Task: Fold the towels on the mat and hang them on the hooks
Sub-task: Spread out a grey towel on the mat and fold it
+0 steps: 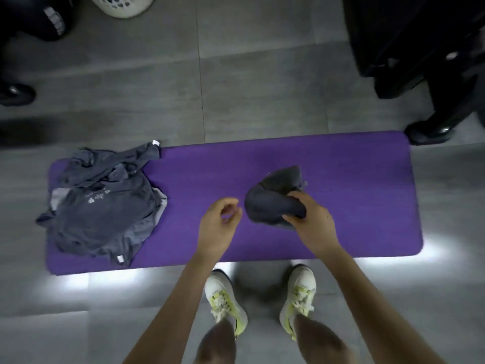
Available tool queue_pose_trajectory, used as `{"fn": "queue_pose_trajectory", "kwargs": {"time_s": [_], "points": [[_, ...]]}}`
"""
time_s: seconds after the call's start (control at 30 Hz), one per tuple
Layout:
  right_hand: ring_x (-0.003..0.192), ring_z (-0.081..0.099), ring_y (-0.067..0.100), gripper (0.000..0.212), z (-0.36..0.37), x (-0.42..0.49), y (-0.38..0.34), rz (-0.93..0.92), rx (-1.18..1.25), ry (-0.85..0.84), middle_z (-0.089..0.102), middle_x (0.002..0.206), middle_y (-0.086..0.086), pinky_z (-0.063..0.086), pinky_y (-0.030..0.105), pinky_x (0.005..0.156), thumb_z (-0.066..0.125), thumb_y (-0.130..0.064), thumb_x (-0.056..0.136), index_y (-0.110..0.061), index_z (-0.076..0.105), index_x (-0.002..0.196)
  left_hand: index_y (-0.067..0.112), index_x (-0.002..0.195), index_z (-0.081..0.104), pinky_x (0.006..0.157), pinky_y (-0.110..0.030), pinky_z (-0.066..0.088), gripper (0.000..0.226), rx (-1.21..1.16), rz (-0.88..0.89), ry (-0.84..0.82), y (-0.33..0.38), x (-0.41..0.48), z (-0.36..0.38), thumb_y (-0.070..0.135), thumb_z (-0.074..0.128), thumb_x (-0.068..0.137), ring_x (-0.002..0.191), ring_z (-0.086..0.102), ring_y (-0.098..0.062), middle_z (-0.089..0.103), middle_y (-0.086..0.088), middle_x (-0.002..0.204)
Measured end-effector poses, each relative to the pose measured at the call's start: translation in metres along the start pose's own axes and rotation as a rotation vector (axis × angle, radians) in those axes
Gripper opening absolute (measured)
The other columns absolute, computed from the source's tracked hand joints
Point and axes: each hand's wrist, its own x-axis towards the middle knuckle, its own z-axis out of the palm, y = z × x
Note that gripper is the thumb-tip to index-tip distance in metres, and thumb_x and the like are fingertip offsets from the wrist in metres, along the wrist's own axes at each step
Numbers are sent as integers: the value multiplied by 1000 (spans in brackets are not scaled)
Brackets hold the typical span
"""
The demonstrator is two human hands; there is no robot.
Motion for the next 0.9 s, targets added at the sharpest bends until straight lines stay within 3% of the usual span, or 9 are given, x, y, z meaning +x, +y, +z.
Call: {"fn": "queue_pose_trajectory", "kwargs": {"time_s": [0.07, 0.17, 0.27, 0.37, 0.47, 0.57, 0.73, 0.8, 0.9], "points": [[101, 60, 34, 45, -55, -34, -18, 32, 14, 23, 67, 110, 8, 45, 36, 75, 66, -25, 85, -24, 53, 128, 14, 87, 65, 74, -14, 47, 11, -28, -47, 38, 53, -38, -26, 3, 62, 85, 74, 59, 6, 65, 0, 86], [102, 59, 34, 45, -138, -83, -41, 38, -8, 26, 65, 113, 10, 43, 33, 74, 64, -24, 87, -23, 51, 130, 29, 78, 61, 78, -35, 51, 25, -69, -116, 13, 123, -84, -62, 5, 60, 87, 77, 64, -18, 67, -1, 79], [99, 60, 34, 42, -210, -122, -55, 19, -40, 57, 66, 112, 10, 41, 30, 70, 62, -26, 88, -24, 51, 129, 32, 77, 60, 81, -41, 52, 28, -48, -105, 22, 181, -114, -89, 6, 59, 87, 82, 65, -30, 67, -5, 81], [99, 61, 32, 41, -264, -144, -64, -18, -80, 93, 66, 111, 7, 36, 27, 68, 61, -28, 89, -24, 52, 129, 20, 82, 63, 74, -34, 52, 21, -103, -60, 81, 230, -126, -104, 1, 55, 88, 74, 66, -15, 65, -5, 79], [104, 61, 33, 44, -303, -147, -75, -64, -110, 111, 65, 116, 9, 43, 33, 74, 62, -27, 88, -24, 51, 131, 8, 90, 62, 65, -16, 49, 16, -155, -29, 113, 264, -123, -112, -4, 51, 89, 58, 60, 4, 63, -3, 76], [107, 60, 32, 42, -330, -134, -89, -78, -101, 150, 65, 116, 9, 45, 35, 82, 61, -26, 88, -24, 54, 129, 9, 87, 62, 66, -15, 49, 19, -197, -21, 136, 283, -110, -120, -6, 50, 89, 58, 59, 1, 63, -3, 76], [105, 60, 28, 37, -368, -75, -119, -115, -61, 192, 68, 108, 6, 38, 28, 73, 65, -23, 84, -26, 59, 120, 13, 80, 59, 54, -8, 45, 25, -182, -37, 162, 309, -46, -139, -6, 47, 89, 63, 54, -17, 61, -5, 71], [106, 60, 30, 38, -378, -39, -131, -121, -86, 200, 67, 110, 8, 40, 31, 77, 66, -23, 84, -25, 59, 121, 16, 77, 59, 52, -9, 44, 28, -153, -30, 160, 318, -5, -146, -5, 48, 90, 61, 54, -15, 60, -5, 69], [107, 59, 30, 40, -387, 28, -156, -111, -108, 193, 66, 114, 8, 43, 34, 84, 64, -24, 84, -28, 57, 124, 8, 82, 61, 52, -7, 45, 21, -108, -22, 141, 333, 71, -159, -5, 48, 91, 50, 56, 2, 60, -2, 68]]}}
